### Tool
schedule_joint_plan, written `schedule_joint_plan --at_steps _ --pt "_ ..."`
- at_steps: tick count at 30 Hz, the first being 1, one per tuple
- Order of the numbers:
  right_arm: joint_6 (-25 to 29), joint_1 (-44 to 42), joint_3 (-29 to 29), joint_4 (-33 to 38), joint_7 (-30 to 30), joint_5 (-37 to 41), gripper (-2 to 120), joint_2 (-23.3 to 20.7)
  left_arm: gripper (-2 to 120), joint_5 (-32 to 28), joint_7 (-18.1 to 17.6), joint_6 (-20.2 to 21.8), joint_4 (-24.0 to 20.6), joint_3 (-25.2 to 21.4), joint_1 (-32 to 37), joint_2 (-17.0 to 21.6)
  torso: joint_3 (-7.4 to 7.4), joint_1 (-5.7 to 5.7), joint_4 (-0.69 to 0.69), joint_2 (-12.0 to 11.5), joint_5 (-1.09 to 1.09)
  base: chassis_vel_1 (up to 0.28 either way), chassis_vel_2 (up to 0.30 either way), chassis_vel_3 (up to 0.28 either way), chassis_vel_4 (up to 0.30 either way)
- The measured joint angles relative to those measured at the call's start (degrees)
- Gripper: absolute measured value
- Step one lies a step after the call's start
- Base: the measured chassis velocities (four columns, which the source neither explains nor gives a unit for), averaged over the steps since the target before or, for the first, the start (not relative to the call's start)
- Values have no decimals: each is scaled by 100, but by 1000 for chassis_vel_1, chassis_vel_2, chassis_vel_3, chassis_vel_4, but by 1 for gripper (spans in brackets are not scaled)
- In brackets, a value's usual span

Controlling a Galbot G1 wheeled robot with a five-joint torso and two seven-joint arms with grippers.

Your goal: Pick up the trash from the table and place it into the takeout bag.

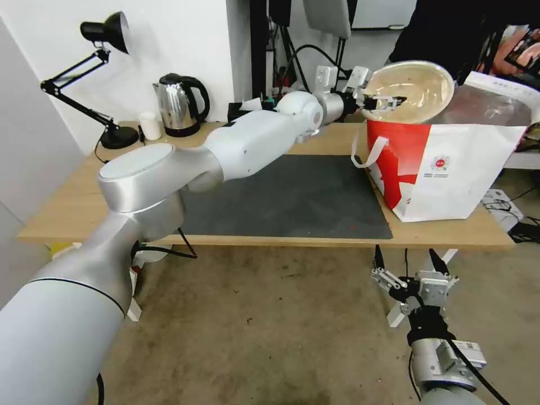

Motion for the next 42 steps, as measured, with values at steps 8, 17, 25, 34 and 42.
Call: schedule_joint_plan --at_steps 8,17,25,34,42 --pt "0 0 0 0 0 0 100 0 100 3 -7 -66 -70 94 -40 -2 0 0 0 0 0 0 0 0 0" --pt "0 0 0 0 0 0 100 0 100 2 -24 -152 -97 245 -89 -4 0 0 0 0 0 0 0 0 0" --pt "0 0 0 0 0 0 100 0 100 -10 31 -211 -228 307 -179 -6 0 0 0 0 0 0 0 0 0" --pt "0 0 0 0 0 0 100 0 100 -27 46 -271 -420 335 -351 -9 0 0 -1 0 0 0 0 0 0" --pt "0 0 0 0 0 0 100 0 100 -79 29 -279 -587 314 -421 -10 0 0 0 0 0 0 0 0 0"
